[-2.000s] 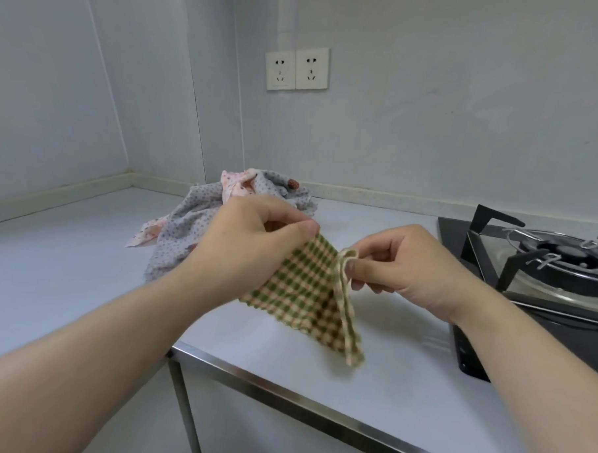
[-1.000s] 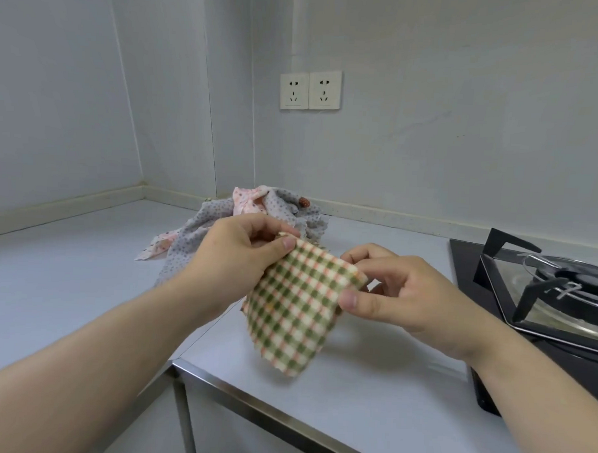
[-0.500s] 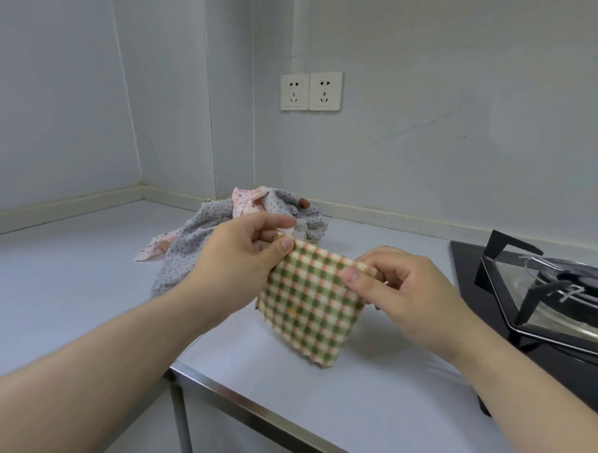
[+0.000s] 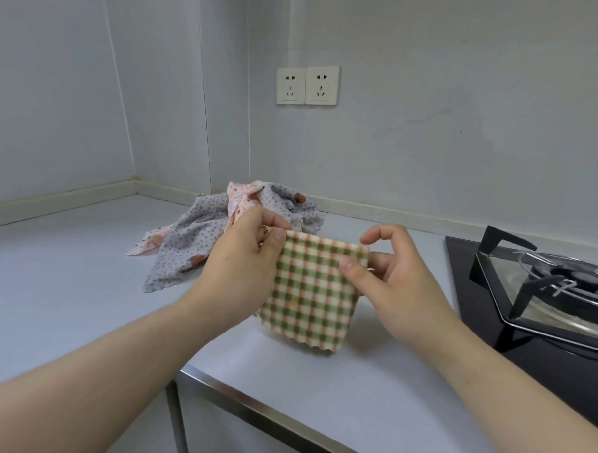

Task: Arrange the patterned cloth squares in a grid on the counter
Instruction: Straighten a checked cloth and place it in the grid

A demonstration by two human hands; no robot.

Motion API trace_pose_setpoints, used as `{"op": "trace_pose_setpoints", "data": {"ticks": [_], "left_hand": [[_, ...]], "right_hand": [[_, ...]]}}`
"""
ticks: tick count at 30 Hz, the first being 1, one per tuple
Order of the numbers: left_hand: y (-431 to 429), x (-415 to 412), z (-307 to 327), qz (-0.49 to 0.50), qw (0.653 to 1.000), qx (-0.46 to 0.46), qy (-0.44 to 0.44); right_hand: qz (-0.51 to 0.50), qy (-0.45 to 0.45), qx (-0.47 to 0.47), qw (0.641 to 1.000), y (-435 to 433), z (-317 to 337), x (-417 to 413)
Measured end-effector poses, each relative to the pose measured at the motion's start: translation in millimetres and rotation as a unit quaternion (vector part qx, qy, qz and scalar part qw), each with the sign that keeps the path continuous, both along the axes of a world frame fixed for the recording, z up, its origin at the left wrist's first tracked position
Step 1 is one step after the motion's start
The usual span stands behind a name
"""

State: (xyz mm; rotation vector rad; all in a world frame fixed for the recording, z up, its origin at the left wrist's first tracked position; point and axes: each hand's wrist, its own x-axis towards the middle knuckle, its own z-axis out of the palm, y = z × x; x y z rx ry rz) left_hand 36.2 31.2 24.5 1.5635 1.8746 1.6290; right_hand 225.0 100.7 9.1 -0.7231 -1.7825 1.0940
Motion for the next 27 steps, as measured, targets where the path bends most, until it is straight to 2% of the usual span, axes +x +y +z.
{"op": "trace_pose_setpoints", "data": {"ticks": [3,7,9,12,15,20,22,25,27], "left_hand": [[0.5,4.9,-3.1,0.008,0.999,0.012,-0.043],[1.9,9.9,-8.8,-0.036,0.988,-0.014,-0.147],[3.4,11.6,-12.6,-0.048,0.981,-0.034,-0.187],[7.6,18.6,-16.1,-0.034,0.974,-0.04,-0.219],[13.2,30.6,-14.3,-0.006,0.978,-0.03,-0.208],[41.4,59.2,-13.4,0.049,0.983,-0.005,-0.175],[52.4,70.5,-13.6,0.057,0.973,-0.009,-0.222],[60.4,82.3,-19.3,0.048,0.94,-0.056,-0.333],[63.4,85.8,-28.4,0.046,0.939,-0.052,-0.336]], "right_hand": [[0.015,0.081,-0.138,0.987,0.9,-0.6,-4.0],[-0.012,0.093,-0.186,0.978,5.4,-7.2,-6.3],[-0.055,0.085,-0.151,0.983,5.7,-9.1,-7.9],[-0.138,0.006,-0.009,0.99,5.2,-7.8,-8.3],[-0.188,-0.041,0.071,0.979,4.0,-7.1,-6.3],[-0.252,-0.065,0.112,0.959,12.1,-8.4,2.6],[-0.271,-0.07,0.116,0.953,16.0,-7.1,7.2],[-0.277,-0.066,0.111,0.952,21.8,-7.7,12.7],[-0.276,-0.076,0.114,0.951,24.6,-9.2,13.8]]}}
